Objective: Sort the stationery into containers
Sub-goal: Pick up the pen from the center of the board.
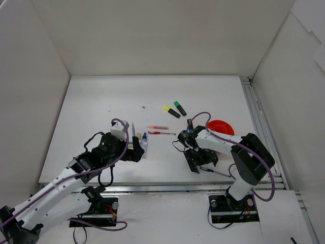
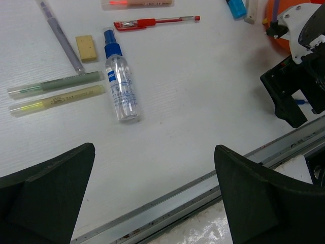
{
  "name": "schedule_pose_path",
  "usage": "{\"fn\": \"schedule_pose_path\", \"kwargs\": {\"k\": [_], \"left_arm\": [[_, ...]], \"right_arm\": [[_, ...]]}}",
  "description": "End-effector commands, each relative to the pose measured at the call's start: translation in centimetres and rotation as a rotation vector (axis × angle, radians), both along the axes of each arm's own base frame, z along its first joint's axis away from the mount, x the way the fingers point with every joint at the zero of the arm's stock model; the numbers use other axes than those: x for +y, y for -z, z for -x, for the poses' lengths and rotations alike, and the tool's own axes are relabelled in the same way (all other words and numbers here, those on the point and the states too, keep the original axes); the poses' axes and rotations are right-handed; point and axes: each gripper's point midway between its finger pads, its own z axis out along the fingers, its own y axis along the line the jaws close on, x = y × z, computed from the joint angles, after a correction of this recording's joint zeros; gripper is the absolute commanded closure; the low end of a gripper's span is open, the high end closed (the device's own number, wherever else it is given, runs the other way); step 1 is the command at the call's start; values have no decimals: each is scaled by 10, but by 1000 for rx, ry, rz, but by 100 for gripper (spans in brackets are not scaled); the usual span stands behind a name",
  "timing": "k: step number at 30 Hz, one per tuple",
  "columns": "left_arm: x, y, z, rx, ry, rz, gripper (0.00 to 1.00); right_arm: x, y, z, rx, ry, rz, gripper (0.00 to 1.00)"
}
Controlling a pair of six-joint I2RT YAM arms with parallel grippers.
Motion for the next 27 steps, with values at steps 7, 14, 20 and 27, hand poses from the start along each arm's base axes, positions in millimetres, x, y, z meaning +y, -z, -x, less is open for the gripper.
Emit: {"fn": "schedule_pose_path", "kwargs": {"k": [7,14,20,27], "left_arm": [[-6,-27,-15,-63,-6,4,0],[-1,-27,-21,-48,-33,-45,0],[0,-28,-24,-45,-56,-45,0],[3,-33,-24,-52,-70,-48,0]], "right_arm": [[-1,-1,1,73,50,-63,41],[3,4,-5,111,73,-104,56],[10,8,-10,145,76,-161,71],[25,14,-24,157,49,-227,86]]}}
